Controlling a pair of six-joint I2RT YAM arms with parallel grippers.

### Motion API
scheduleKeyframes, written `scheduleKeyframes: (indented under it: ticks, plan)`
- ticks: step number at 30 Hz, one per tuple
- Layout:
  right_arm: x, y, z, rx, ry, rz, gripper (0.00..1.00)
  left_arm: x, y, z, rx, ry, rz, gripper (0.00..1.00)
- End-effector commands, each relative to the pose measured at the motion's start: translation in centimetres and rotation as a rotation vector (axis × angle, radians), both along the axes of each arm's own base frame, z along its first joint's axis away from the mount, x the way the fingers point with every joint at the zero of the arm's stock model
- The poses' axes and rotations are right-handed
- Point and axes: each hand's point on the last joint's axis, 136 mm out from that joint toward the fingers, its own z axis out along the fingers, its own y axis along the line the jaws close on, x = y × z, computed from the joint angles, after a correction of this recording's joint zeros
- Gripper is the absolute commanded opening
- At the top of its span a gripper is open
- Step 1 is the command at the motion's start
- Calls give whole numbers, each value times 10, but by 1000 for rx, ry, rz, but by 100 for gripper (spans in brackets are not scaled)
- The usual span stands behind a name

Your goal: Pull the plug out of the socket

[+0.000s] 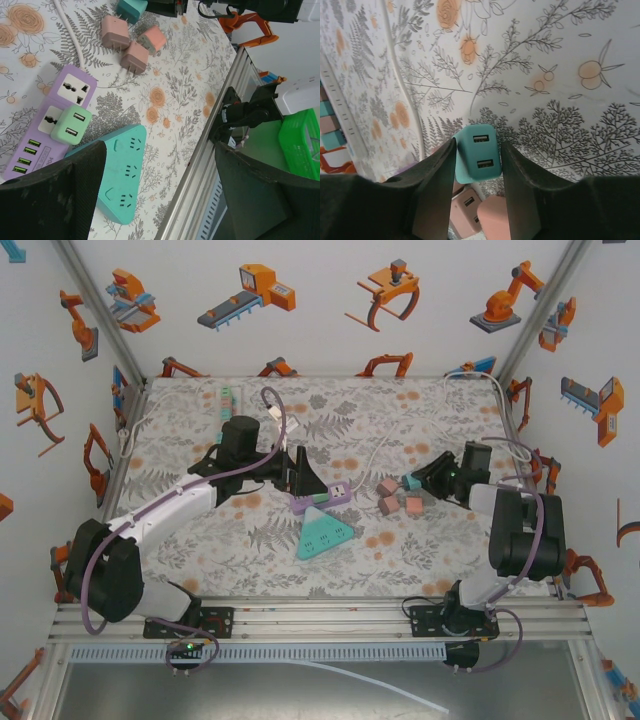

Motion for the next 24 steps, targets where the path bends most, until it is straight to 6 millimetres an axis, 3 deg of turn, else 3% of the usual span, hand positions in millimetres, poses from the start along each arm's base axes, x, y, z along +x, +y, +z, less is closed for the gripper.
scheduleKeyframes:
  ticks: [1,8,12,14,20,24]
  plan:
    - [-3,-8,2,-57,9,-4,44,5,-2,10,2,-51,-2,81]
    - [-1,-16,23,-141,-17,11,50,13,6,4,48,-63,70,81]
    - [10,-13,61,-192,-133,51,50,21,18,3,82,-88,153,81]
    - [16,-2,85,-239,-223,106,50,27,26,2,92,-91,200,81]
    - [20,68,157,-409,-515,410,49,46,54,-5,108,-70,366,80]
    - [-4,143,191,-541,-794,751,50,58,70,-9,112,-34,453,80]
